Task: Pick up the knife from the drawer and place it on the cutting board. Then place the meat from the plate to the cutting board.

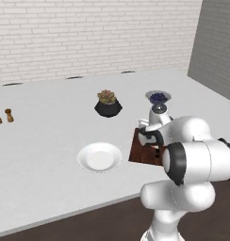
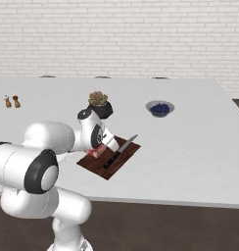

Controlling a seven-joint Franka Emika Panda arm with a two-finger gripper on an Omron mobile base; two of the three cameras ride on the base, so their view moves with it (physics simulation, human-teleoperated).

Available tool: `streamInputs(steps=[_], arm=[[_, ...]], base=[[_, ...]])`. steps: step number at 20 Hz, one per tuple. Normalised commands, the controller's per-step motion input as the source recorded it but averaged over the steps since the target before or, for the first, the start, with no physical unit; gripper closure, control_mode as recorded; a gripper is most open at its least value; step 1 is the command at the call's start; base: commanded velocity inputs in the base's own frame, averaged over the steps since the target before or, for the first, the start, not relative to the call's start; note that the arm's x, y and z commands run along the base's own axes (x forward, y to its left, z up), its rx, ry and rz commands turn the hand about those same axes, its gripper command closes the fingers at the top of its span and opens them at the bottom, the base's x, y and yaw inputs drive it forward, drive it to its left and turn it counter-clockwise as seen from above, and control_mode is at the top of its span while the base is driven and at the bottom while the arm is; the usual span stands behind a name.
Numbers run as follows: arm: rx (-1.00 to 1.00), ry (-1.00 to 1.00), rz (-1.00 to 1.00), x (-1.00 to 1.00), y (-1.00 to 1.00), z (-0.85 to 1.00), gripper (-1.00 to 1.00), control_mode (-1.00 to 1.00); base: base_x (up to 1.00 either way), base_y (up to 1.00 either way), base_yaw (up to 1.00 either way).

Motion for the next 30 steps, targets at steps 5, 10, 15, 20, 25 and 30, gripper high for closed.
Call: streamInputs(steps=[5, 10, 15, 20, 25, 30], arm=[[0.0, -0.05, 0.02, 0.33, 0.0, 0.1, -1.0, -1.0], [0.0, -0.08, 0.0, 0.32, 0.0, 0.4, -1.0, -1.0], [0.0, -0.06, 0.0, -0.06, 0.0, 0.65, -1.0, -1.0], [0.0, -0.05, 0.01, -0.45, -0.03, 0.68, -1.0, -1.0], [0.0, -0.07, 0.02, -0.32, 0.0, 0.62, -1.0, -1.0], [0.0, -0.13, 0.08, -0.56, 0.0, 0.46, -1.0, -1.0]], base=[[0.0, 0.0, 0.0], [0.0, 0.0, 0.0], [0.0, 0.0, 0.0], [0.0, 0.0, 0.0], [0.0, 0.0, 0.0], [0.0, 0.0, 0.0]])
